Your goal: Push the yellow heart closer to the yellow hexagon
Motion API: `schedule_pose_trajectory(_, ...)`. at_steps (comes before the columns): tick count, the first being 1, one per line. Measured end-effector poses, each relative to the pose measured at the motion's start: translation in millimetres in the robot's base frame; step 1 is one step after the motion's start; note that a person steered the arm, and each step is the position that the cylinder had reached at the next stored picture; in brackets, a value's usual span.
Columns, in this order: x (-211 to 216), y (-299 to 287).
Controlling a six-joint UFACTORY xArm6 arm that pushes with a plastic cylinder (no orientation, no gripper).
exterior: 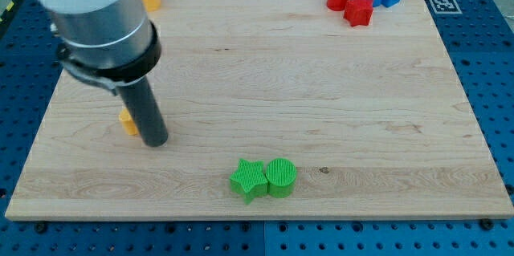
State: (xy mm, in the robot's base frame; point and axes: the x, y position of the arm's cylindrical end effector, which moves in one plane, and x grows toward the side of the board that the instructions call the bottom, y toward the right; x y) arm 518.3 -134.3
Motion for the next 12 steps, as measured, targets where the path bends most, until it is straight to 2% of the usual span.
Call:
schedule_pose_trajectory(1, -17, 0)
schedule_pose_trajectory(3, 15, 7)
schedule_pose_trajectory(5, -31, -6)
schedule_pose_trajectory(6, -27, -6)
schedule_pose_trajectory(7, 0, -7)
schedule_pose_trajectory(9, -6, -39)
schedule_pose_trajectory(12, -11, -40)
